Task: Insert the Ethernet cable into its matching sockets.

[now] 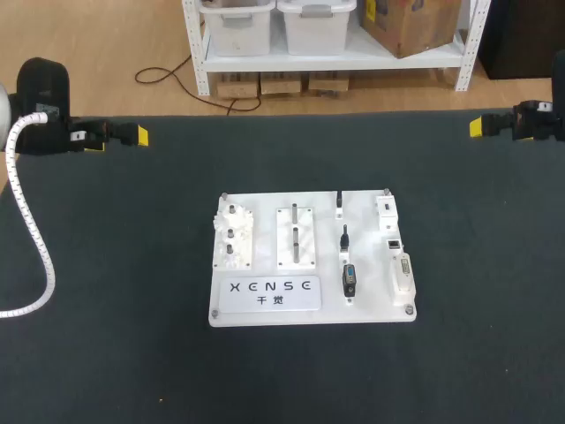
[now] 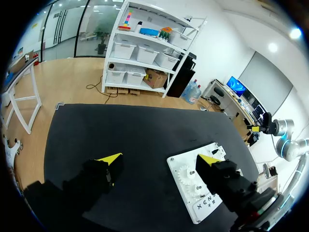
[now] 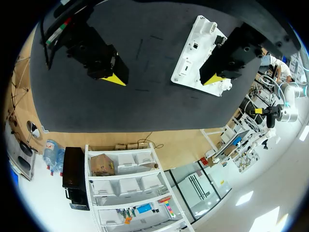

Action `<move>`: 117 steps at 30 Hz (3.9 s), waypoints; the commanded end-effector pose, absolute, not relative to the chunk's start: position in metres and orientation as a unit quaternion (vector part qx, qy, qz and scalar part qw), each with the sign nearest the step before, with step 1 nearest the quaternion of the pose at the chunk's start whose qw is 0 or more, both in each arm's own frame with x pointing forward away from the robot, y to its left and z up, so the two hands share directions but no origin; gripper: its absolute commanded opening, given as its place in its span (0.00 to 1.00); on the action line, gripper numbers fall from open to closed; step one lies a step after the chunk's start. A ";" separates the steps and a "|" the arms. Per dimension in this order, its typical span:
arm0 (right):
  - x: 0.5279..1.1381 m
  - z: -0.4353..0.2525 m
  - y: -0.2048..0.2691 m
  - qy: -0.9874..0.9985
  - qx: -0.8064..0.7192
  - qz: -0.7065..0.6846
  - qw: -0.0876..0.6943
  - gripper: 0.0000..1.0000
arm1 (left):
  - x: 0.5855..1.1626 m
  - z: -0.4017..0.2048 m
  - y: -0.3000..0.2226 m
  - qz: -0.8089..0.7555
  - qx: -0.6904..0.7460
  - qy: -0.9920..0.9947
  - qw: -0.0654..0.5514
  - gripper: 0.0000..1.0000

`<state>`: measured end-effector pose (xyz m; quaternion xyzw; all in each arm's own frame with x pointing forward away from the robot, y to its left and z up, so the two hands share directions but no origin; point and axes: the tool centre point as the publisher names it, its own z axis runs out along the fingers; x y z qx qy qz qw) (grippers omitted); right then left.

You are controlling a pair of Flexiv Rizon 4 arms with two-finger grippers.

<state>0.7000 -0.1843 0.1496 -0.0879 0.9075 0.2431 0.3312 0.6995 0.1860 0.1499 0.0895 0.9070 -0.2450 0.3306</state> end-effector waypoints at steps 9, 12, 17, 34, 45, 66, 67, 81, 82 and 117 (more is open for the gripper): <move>0.700 0.150 -0.185 0.908 -0.088 0.243 0.331 1.00 | 0.700 0.151 0.185 -0.241 0.088 0.909 0.328 1.00; 0.700 0.150 -0.185 0.908 -0.088 0.243 0.331 1.00 | 0.700 0.151 0.185 -0.241 0.088 0.909 0.328 1.00; 0.700 0.150 -0.185 0.908 -0.088 0.243 0.331 1.00 | 0.703 0.153 0.160 -0.280 0.267 0.848 0.363 1.00; 0.700 0.150 -0.185 0.908 -0.088 0.243 0.331 1.00 | 0.659 0.128 0.064 -0.360 0.594 0.597 0.402 1.00; 0.700 0.150 -0.185 0.908 -0.088 0.243 0.331 1.00 | 0.635 0.107 0.030 -0.371 0.671 0.519 0.377 1.00; 0.700 0.150 -0.185 0.908 -0.088 0.243 0.331 1.00 | 0.606 0.078 0.015 -0.313 0.646 0.598 0.356 1.00; 0.700 0.150 -0.185 0.908 -0.088 0.243 0.331 1.00 | 0.605 0.077 0.017 -0.312 0.640 0.604 0.358 1.00; 0.700 0.150 -0.185 0.908 -0.088 0.243 0.331 1.00 | 0.600 0.065 0.020 -0.313 0.595 0.642 0.368 1.00; 0.700 0.150 -0.185 0.908 -0.088 0.243 0.331 1.00 | 0.600 0.065 0.020 -0.313 0.595 0.642 0.368 1.00; 0.678 0.150 -0.080 0.951 -0.100 0.167 0.242 1.00 | 0.605 0.064 0.015 -0.316 0.585 0.664 0.343 1.00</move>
